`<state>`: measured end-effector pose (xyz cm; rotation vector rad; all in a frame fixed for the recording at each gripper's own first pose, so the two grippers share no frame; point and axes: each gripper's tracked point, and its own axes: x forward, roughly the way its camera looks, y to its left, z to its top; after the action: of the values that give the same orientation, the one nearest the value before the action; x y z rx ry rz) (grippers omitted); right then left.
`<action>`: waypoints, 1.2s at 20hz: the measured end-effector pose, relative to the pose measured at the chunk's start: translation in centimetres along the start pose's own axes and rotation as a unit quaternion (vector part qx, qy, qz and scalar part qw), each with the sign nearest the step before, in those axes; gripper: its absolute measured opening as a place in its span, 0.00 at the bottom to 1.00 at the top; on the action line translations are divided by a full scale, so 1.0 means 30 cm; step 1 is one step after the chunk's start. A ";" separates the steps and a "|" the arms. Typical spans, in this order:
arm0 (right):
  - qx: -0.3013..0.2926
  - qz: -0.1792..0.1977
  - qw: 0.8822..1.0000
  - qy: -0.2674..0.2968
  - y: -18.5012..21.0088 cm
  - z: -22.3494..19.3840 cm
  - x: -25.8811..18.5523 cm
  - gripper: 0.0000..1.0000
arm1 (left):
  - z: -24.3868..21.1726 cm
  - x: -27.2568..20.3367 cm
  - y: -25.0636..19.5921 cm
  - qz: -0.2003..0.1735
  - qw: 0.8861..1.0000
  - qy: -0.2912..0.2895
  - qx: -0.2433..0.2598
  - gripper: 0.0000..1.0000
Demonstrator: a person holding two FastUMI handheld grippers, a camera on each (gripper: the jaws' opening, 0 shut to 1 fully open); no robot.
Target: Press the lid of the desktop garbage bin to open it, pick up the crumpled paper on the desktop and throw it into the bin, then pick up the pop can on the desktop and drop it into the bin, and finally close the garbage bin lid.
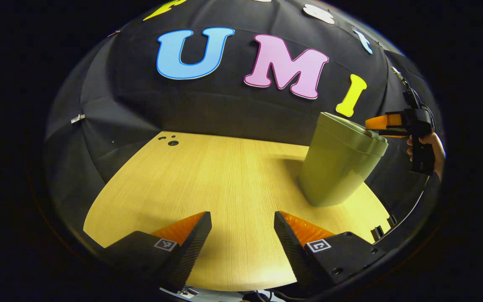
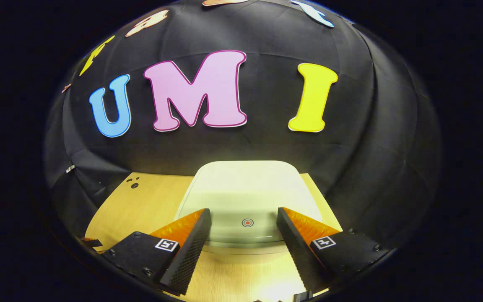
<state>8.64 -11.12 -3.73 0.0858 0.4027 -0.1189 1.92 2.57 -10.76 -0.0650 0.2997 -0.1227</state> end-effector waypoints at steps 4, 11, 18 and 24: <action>0.003 -0.002 1.000 -0.006 0.002 -0.002 0.008 1.00 | -0.035 -0.035 0.016 0.001 1.000 0.003 0.004 0.96; -0.004 -0.009 1.000 -0.030 0.005 -0.014 0.015 1.00 | -0.038 -0.033 0.017 0.003 1.000 0.004 0.001 0.96; -0.033 -0.045 0.996 -0.076 -0.015 0.022 -0.069 0.99 | 0.046 -0.028 -0.004 -0.007 1.000 -0.018 0.003 0.96; -0.061 -0.041 0.987 -0.144 0.074 0.063 -0.254 0.98 | 0.195 -0.060 -0.068 -0.019 0.997 -0.074 0.028 0.96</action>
<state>2.70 -8.38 1.17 -0.0689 0.1233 -0.1844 1.75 1.04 -4.49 -0.0232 0.1462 -0.1626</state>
